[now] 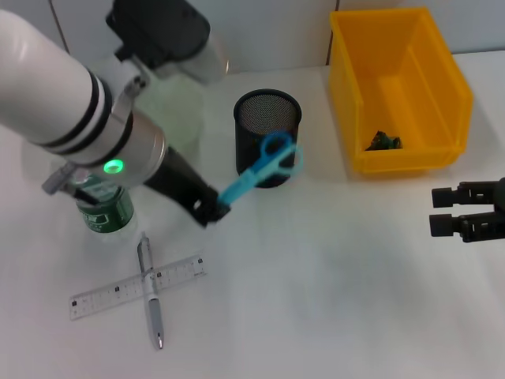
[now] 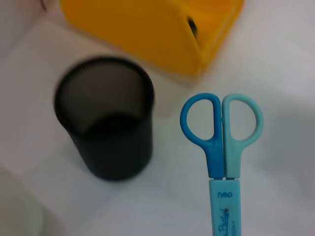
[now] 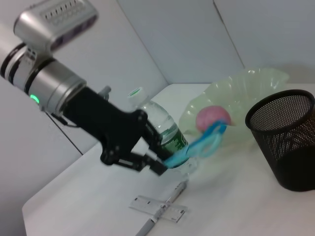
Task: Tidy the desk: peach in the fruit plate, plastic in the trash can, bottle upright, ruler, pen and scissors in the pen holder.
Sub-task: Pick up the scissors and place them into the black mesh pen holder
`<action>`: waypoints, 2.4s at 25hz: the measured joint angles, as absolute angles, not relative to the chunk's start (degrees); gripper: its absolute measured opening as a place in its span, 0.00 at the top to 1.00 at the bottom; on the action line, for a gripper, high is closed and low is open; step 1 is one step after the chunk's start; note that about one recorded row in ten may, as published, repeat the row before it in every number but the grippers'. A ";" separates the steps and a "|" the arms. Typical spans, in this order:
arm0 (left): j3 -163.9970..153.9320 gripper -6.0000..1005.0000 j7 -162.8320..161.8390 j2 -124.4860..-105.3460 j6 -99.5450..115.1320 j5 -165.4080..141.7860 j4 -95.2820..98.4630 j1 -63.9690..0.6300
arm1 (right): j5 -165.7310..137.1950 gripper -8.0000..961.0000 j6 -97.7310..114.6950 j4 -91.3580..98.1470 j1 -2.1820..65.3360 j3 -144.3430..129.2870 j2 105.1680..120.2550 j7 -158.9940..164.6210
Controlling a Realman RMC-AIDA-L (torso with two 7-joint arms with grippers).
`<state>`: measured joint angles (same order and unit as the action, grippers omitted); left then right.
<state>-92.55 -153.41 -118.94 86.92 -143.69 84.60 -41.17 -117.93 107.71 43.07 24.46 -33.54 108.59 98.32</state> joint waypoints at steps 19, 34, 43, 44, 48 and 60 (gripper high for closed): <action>-92.21 0.79 -153.57 -118.93 62.86 -137.10 84.31 -37.95 | -117.68 0.15 107.93 42.98 24.58 -33.51 109.06 98.25; -103.48 0.79 -144.87 -119.01 34.91 -124.41 73.45 -34.65 | -117.68 0.15 108.07 42.97 24.76 -33.48 109.41 98.28; -107.78 0.79 -141.19 -119.08 25.18 -118.30 69.82 -34.20 | -117.53 0.15 108.34 42.89 24.74 -32.10 109.59 97.51; -108.82 0.79 -140.55 -119.08 23.47 -117.60 69.05 -34.11 | -117.52 0.15 108.36 42.89 24.77 -32.10 109.59 97.49; -111.95 0.79 -140.04 -119.10 16.44 -115.85 66.46 -34.09 | -117.50 0.15 108.45 42.96 25.02 -32.07 109.59 97.40; -115.05 0.79 -140.45 -119.18 6.95 -113.72 62.85 -33.67 | -117.50 0.15 108.61 42.98 25.05 -32.07 109.59 97.12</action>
